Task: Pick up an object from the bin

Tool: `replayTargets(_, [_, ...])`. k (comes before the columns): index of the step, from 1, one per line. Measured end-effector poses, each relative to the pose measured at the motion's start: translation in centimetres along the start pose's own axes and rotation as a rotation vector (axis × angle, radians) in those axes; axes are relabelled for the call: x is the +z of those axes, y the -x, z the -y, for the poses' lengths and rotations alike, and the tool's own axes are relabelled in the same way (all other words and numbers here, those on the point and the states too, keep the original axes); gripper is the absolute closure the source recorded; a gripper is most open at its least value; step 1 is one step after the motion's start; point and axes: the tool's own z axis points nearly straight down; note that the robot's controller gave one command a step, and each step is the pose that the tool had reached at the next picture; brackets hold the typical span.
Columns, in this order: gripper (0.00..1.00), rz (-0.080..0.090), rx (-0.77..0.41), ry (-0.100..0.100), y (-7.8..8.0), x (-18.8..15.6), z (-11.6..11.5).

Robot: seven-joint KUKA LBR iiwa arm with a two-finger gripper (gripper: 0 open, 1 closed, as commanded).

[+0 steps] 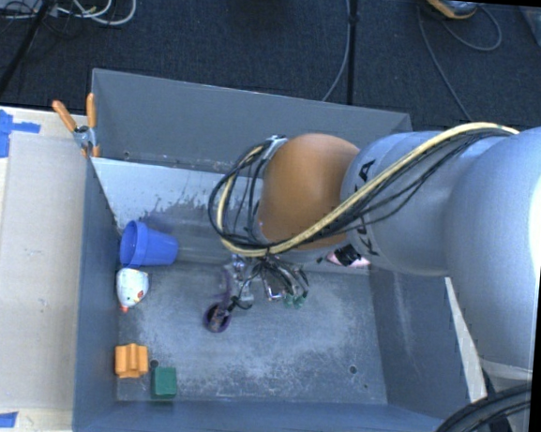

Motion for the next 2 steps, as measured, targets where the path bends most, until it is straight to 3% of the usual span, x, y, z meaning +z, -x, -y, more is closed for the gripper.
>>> replayTargets(1, [1.0, -0.016, -0.031, 0.002, -0.9, -1.8, 0.2])
replayTargets(2, [1.0, -0.009, -0.021, 0.002, -0.8, -3.6, 0.5])
